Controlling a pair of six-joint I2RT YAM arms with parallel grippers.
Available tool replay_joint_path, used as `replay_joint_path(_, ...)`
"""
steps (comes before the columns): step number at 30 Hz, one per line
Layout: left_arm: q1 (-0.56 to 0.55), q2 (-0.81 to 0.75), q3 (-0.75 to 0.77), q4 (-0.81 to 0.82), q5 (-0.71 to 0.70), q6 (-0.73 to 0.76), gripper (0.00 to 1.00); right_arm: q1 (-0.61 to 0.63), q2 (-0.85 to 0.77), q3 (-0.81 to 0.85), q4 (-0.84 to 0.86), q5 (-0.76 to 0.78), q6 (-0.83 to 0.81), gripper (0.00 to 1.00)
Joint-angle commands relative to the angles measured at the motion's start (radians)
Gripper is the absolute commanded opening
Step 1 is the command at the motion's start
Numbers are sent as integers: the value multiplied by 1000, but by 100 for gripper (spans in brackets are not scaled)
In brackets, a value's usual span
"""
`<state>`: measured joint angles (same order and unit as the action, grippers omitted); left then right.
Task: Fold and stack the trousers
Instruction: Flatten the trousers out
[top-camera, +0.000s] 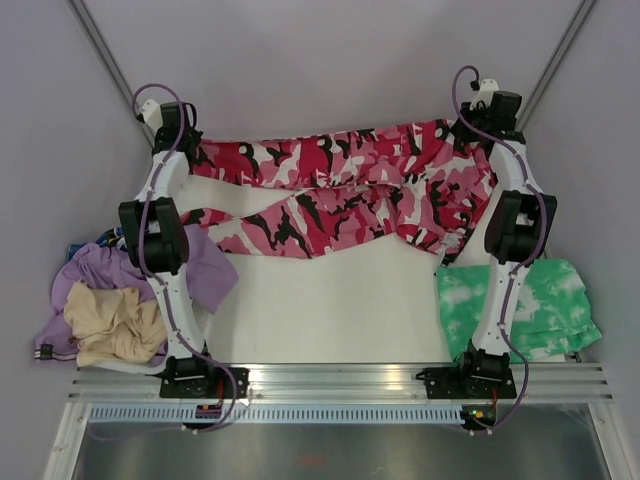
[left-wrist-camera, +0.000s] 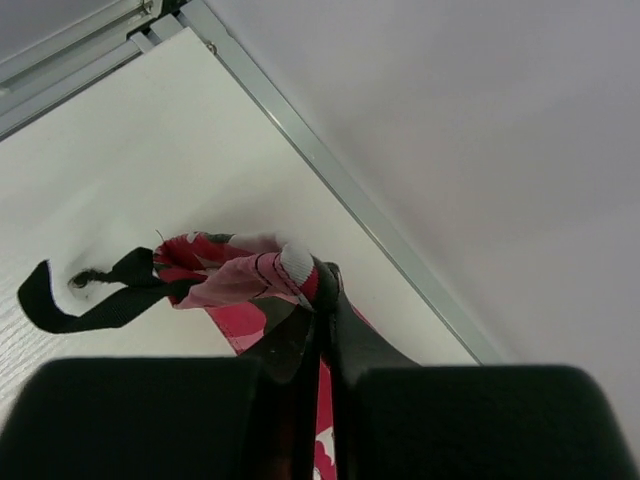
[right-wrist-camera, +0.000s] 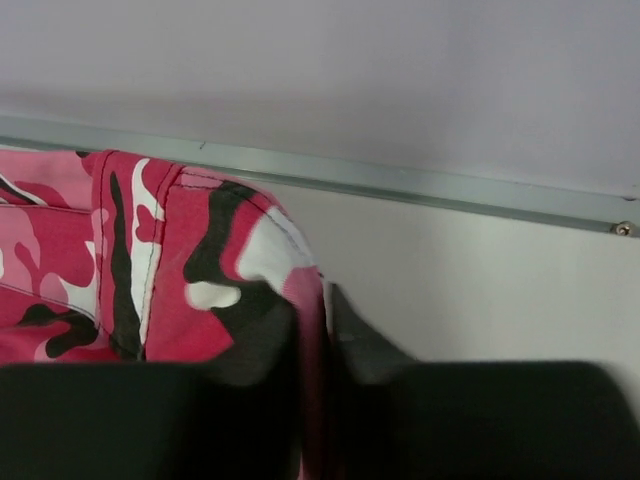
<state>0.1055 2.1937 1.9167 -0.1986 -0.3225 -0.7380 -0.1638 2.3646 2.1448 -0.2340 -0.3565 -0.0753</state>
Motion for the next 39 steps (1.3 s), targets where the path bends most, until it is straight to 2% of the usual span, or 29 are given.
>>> replay_joint_path(1,28,12,99,90,23,-29,14,-8,-45,70,12,10,-35,33)
replay_joint_path(2,28,17,116,68,29,-12,39,-9,-51,75,9,13,-9,69)
replay_joint_path(3,29,18,137,53,39,-3,52,-9,-57,93,-8,5,11,84)
replay_joint_path(4,30,12,143,36,65,6,63,-8,-77,105,-28,-10,34,94)
replay_joint_path(5,30,0,140,7,80,28,89,-9,-93,115,-51,-34,55,98)
replay_joint_path(6,30,-40,116,-1,95,43,99,-9,-112,103,-85,-100,74,98)
replay_joint_path(8,30,-98,40,2,154,92,100,-8,-203,54,-96,-154,133,98)
replay_joint_path(9,30,-132,9,2,181,104,100,-9,-241,-21,-94,-179,166,98)
replay_joint_path(12,25,-294,-125,16,223,167,100,-9,-417,-205,-76,-139,189,98)
replay_joint_path(13,19,-375,-151,13,227,186,100,-9,-509,-250,-73,-113,193,98)
replay_joint_path(17,-12,-540,-272,-57,269,276,100,-11,-718,-485,-73,58,232,98)
replay_joint_path(19,-30,-597,-329,-96,315,272,99,-11,-813,-620,-79,128,300,98)
replay_joint_path(21,-49,-682,-448,-73,402,258,98,-13,-885,-753,-88,211,359,98)
replay_joint_path(24,-122,-770,-565,-79,428,270,96,-23,-929,-896,-145,301,463,98)
replay_joint_path(29,-228,-831,-666,-168,445,338,94,-42,-1004,-1088,-142,461,508,97)
replay_joint_path(32,-268,-853,-734,-189,438,353,92,-52,-1009,-1175,-61,424,520,95)
replay_joint_path(35,-311,-868,-803,-168,363,382,91,-52,-978,-1238,45,370,543,88)
replay_joint_path(39,-331,-848,-815,-197,345,416,90,-52,-860,-1231,68,324,545,82)
